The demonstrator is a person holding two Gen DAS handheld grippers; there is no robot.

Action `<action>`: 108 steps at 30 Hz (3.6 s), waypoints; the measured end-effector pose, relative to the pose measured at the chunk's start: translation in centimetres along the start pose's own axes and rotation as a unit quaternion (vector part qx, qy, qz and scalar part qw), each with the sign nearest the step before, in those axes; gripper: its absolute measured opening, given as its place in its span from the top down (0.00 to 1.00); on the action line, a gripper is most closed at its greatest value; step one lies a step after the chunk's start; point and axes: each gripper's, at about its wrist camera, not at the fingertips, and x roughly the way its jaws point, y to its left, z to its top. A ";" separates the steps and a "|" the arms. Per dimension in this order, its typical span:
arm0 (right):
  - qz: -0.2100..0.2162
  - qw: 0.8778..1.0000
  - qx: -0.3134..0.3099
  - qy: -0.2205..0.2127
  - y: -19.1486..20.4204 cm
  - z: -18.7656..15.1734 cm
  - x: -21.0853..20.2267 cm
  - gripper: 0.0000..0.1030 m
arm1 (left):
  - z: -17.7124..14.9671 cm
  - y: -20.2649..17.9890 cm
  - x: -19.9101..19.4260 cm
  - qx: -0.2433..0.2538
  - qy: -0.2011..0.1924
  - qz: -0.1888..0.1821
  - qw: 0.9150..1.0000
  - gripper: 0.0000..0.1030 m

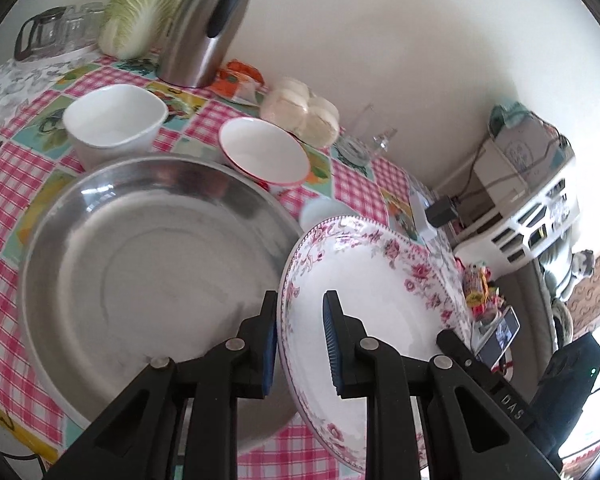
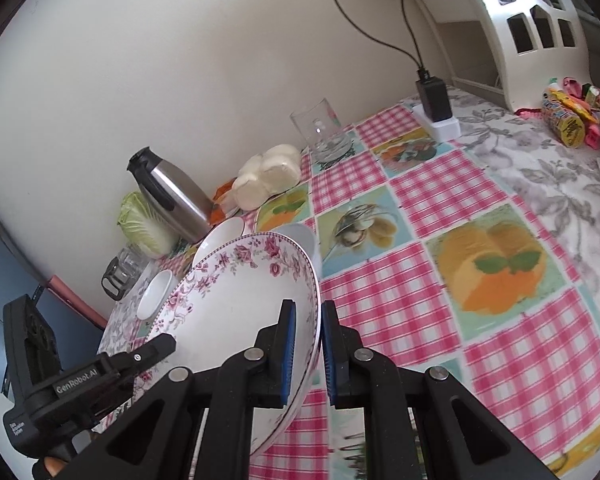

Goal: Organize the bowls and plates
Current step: 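Lower the floral plate into the steel tray and open the right gripper, then move both grippers away from the tray toward the red-rimmed white bowl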

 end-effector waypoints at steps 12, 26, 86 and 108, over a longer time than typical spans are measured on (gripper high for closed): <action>0.015 1.000 0.002 0.025 4.6 -1.2 3.3 0.87 | 2.9 6.0 -1.6 -0.055 -0.008 -0.002 0.998 0.79; 0.032 0.997 -0.024 0.067 9.8 -3.8 7.3 0.87 | 4.8 12.8 -2.6 -0.096 -0.003 0.016 0.995 0.79; -0.070 0.987 -0.123 0.078 13.9 -5.6 9.9 0.53 | 5.4 11.0 0.2 0.010 0.014 0.137 0.990 0.43; -0.085 0.983 -0.153 0.053 13.2 -4.8 8.5 0.00 | 5.8 11.1 -2.6 0.038 -0.012 0.233 0.972 0.02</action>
